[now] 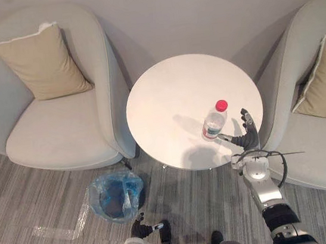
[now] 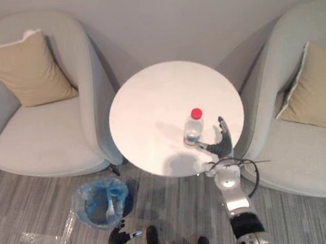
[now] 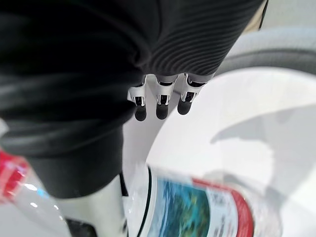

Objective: Gather rubbish on tea table into small bin, then transfer packed bag to large trash can.

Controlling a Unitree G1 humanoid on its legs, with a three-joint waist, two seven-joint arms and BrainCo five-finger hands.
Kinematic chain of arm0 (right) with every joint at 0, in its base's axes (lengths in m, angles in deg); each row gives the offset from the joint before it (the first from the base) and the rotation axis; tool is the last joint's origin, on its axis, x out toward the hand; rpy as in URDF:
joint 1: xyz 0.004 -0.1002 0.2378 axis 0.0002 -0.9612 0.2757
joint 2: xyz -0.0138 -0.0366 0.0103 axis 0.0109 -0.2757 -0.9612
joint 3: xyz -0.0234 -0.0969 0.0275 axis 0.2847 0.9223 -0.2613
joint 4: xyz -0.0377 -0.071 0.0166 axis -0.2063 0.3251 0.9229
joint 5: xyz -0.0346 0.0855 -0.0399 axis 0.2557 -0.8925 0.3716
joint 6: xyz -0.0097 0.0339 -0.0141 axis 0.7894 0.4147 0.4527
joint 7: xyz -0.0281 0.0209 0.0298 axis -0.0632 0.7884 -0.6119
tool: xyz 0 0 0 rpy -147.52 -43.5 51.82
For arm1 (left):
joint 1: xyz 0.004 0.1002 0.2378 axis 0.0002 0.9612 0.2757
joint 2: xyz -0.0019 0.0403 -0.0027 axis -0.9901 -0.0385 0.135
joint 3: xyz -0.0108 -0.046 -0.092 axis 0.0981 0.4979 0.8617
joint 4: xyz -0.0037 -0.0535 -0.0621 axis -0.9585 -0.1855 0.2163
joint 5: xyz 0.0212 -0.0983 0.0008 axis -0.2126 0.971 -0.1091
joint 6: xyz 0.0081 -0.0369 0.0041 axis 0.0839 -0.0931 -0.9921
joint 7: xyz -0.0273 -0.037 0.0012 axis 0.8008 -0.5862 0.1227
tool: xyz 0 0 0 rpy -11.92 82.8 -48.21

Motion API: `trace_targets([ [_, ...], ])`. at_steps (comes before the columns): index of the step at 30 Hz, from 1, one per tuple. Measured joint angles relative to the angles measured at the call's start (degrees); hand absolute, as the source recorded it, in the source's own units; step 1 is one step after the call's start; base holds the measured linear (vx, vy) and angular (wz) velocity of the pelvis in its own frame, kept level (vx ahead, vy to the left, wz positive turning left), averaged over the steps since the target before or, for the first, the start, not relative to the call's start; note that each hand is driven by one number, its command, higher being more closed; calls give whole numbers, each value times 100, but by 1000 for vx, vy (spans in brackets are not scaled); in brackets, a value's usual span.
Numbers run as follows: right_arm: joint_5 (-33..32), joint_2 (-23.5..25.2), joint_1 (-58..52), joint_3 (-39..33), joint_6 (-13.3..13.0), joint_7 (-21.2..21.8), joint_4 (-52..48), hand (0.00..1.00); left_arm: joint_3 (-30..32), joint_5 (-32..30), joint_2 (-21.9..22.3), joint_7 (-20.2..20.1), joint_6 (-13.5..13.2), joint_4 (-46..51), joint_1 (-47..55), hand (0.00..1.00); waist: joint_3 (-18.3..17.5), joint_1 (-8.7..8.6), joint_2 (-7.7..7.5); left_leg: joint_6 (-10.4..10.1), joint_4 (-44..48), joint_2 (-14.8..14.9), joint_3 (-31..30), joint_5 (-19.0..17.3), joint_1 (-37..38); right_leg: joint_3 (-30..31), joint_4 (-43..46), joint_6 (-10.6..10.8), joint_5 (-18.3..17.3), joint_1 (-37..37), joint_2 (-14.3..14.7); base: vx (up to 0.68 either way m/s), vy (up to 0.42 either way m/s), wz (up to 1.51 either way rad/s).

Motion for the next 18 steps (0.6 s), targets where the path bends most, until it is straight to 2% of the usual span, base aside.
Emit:
trace_targets([
  [4, -238, -73, 344, 19, -4, 98, 191, 0, 0, 53, 10, 29, -39, 156, -24, 0, 142, 153, 60, 15, 5, -29, -126, 64, -142, -75, 6, -19, 39, -75, -16, -12, 6, 17],
  [10, -461, -119, 809, 31, -6, 158, 575, 0, 2, 57, -20, 98, -129, 170, -86, 0, 299, 221, 133, 18, 91, -81, -312, 132, -391, -224, 18, -19, 39, -195, -39, -29, -3, 17],
  [11, -461, -126, 860, 40, -7, 158, 632, 100, 2, 57, -23, 98, -128, 170, -92, 0, 318, 222, 140, 17, 100, -83, -320, 133, -396, -231, 18, -19, 39, -192, -40, -46, -7, 10],
  [18, -519, -311, 1555, 205, -2, 28, 939, 100, 4, 208, -49, 117, -183, 166, -112, 0, 483, 291, 270, -18, 98, -67, -354, 242, -516, -178, 43, -19, 38, -336, -29, -66, -9, 0],
])
